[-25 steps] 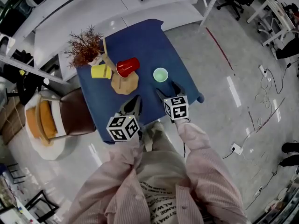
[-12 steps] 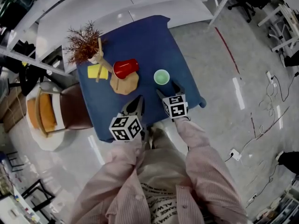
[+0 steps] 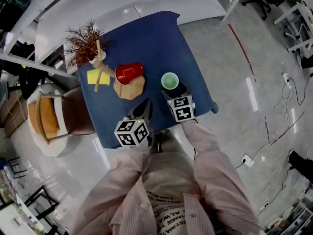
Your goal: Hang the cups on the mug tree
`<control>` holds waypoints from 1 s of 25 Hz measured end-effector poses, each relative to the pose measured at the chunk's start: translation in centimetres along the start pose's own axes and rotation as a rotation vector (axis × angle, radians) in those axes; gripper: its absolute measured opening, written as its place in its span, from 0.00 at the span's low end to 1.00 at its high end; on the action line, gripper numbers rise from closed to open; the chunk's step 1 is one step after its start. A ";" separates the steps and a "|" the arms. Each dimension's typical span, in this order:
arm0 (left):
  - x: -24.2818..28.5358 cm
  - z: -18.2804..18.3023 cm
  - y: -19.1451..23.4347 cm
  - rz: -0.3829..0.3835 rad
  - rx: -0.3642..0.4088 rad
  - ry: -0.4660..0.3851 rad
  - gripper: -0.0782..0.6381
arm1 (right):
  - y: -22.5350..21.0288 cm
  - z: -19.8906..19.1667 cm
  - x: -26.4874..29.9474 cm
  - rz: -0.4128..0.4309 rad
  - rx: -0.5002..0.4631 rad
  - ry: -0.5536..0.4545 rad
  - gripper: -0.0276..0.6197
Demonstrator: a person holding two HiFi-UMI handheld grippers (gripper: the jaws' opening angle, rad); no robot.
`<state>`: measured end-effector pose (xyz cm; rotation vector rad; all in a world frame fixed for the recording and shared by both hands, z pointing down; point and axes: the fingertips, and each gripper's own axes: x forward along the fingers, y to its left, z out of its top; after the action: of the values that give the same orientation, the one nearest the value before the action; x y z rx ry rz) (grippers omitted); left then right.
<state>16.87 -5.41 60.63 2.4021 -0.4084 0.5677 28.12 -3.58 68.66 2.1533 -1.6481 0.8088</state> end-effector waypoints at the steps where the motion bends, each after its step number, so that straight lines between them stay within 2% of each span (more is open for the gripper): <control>1: 0.2 -0.1 0.1 0.000 0.000 0.002 0.11 | 0.0 0.1 0.2 0.001 -0.007 -0.002 0.57; 13: 1.3 -0.6 1.0 0.005 -0.008 0.007 0.11 | 0.3 1.5 1.5 0.031 -0.065 -0.045 0.56; 14: 1.3 -0.6 1.1 0.007 -0.008 0.006 0.11 | 0.3 1.6 1.5 0.030 -0.068 -0.049 0.56; 15: 1.2 -0.6 1.2 0.009 -0.009 0.005 0.11 | 0.3 1.6 1.5 0.027 -0.069 -0.052 0.50; 25: 0.3 -0.1 0.9 0.006 -0.008 -0.006 0.11 | 0.4 2.1 0.8 0.012 -0.067 -0.046 0.50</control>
<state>16.70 -6.10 61.33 2.3959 -0.4203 0.5607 28.36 -5.49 67.45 2.1338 -1.6874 0.7024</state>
